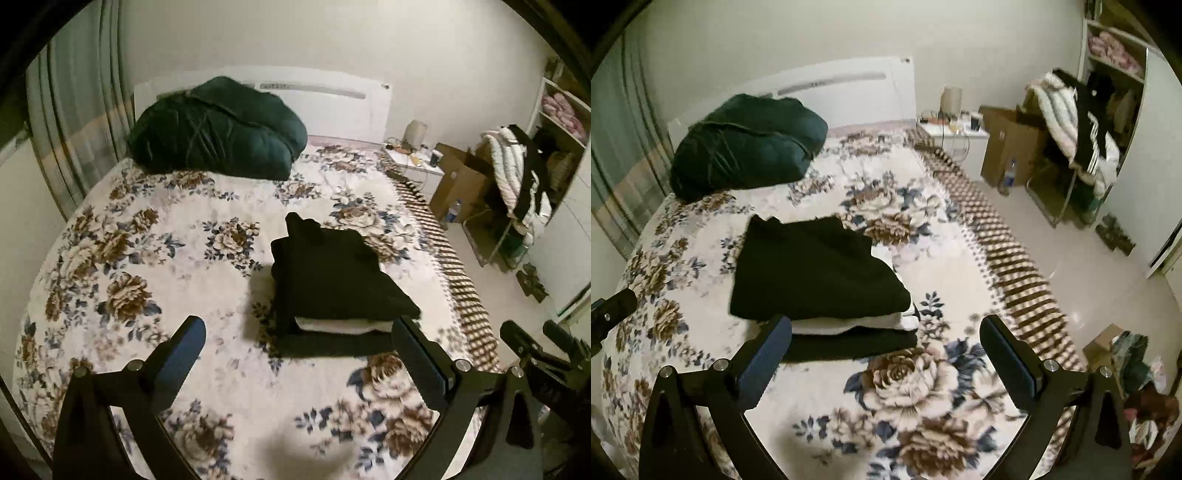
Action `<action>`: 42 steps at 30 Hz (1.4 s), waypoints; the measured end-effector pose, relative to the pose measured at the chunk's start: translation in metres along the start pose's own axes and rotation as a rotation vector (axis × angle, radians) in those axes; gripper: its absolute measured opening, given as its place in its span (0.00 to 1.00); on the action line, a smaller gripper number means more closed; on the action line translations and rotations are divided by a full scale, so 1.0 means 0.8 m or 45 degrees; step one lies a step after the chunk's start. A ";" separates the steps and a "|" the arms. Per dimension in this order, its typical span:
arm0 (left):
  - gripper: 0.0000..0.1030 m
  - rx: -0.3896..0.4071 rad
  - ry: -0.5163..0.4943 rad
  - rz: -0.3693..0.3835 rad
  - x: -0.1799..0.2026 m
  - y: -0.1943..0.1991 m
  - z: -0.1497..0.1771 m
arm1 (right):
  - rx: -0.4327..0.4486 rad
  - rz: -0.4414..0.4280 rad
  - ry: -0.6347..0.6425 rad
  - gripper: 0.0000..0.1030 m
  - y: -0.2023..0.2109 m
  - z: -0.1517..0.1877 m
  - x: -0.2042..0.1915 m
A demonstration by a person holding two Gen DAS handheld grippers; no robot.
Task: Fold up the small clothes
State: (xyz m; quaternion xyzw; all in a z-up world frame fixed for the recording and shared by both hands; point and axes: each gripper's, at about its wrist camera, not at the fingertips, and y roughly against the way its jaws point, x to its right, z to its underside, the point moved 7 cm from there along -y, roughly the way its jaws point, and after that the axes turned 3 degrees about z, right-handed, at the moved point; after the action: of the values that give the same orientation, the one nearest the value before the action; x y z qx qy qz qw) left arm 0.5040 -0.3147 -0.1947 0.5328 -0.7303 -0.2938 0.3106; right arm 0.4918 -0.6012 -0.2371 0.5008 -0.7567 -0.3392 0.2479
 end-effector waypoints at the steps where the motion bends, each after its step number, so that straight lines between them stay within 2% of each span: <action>1: 1.00 0.005 -0.012 -0.004 0.002 0.019 0.004 | 0.010 -0.001 0.002 1.00 0.023 0.001 -0.002; 4: 1.00 0.033 -0.058 -0.022 0.007 0.071 0.016 | 0.061 0.000 0.015 1.00 0.108 0.010 -0.006; 13: 1.00 0.102 -0.111 -0.031 0.016 0.200 0.056 | 0.163 0.004 0.034 1.00 0.314 0.053 -0.019; 22: 1.00 0.153 -0.064 -0.062 0.029 0.284 0.084 | 0.234 -0.023 0.054 1.00 0.459 0.084 -0.009; 30: 1.00 0.186 -0.044 -0.090 0.044 0.318 0.099 | 0.272 -0.059 0.082 1.00 0.516 0.095 0.014; 42: 1.00 0.210 -0.049 -0.136 0.058 0.338 0.111 | 0.263 -0.095 0.067 1.00 0.508 0.100 0.040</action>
State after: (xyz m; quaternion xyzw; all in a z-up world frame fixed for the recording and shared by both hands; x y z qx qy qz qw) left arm 0.2641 -0.2804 -0.0389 0.5889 -0.7285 -0.2589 0.2355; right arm 0.1830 -0.5010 0.0219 0.5603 -0.7617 -0.2551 0.2020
